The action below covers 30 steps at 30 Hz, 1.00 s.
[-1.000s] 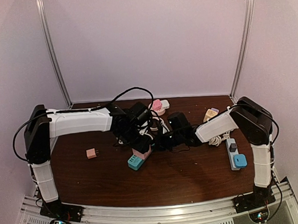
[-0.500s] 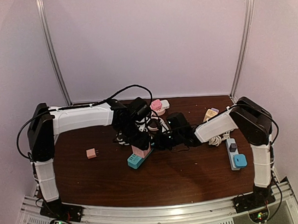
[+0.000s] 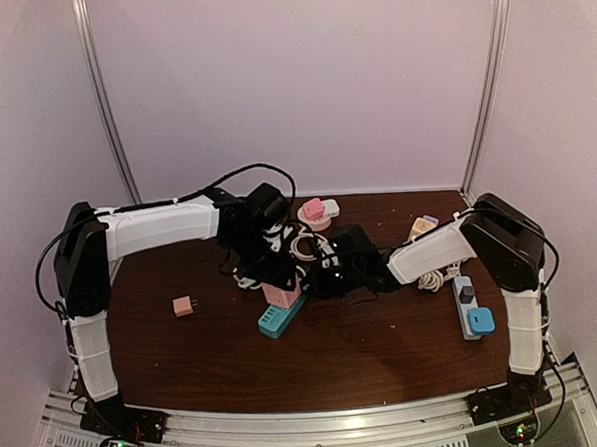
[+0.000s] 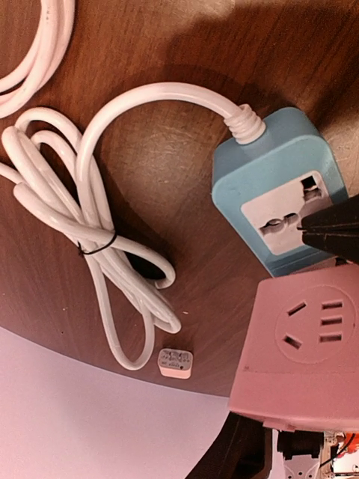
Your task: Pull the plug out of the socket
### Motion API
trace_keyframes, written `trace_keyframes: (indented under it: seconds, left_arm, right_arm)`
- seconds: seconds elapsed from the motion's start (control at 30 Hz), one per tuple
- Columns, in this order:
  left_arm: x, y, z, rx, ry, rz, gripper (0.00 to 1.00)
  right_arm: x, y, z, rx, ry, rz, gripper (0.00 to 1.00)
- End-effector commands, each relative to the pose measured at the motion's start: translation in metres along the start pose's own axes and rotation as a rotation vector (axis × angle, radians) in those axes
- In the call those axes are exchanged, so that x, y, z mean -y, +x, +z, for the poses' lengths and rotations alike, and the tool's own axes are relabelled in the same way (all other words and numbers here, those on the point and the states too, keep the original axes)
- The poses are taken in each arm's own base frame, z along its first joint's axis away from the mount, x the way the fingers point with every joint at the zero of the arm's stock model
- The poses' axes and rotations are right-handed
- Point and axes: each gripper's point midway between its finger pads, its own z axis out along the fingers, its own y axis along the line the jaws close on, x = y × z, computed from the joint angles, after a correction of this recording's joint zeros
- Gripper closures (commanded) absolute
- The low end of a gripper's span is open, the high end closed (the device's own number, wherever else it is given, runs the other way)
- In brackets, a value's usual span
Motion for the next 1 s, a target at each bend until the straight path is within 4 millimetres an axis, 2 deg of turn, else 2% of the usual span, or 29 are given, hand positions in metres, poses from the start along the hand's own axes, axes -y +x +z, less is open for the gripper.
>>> trace_keyframes:
  seconds: [0.0,0.13,0.23,0.6,0.87,0.97]
  left_arm:
    - [0.003,-0.036,-0.021,0.099,0.086,-0.037,0.72]
    - [0.003,-0.037,-0.020,0.084,0.109,-0.036,0.73]
    - [0.000,-0.035,-0.024,0.082,0.089,-0.036,0.73]
    - [-0.025,-0.032,-0.069,0.199,-0.038,-0.056,0.74]
    - [-0.083,-0.016,-0.097,0.262,-0.264,-0.110,0.74]
    - [-0.119,-0.010,-0.112,0.287,-0.399,-0.161,0.74]
  right_arm:
    - [0.095,0.068,-0.001,-0.175,0.318,0.063,1.00]
    - [0.095,0.070,-0.001,-0.179,0.310,0.061,1.00]
    - [0.085,0.065,-0.002,-0.168,0.274,0.064,1.00]
    - [0.034,0.020,-0.012,-0.082,0.177,0.010,1.00]
    - [-0.011,-0.014,-0.027,-0.018,0.094,-0.043,1.00]
    - [-0.026,-0.028,-0.037,0.016,0.084,-0.063,1.00]
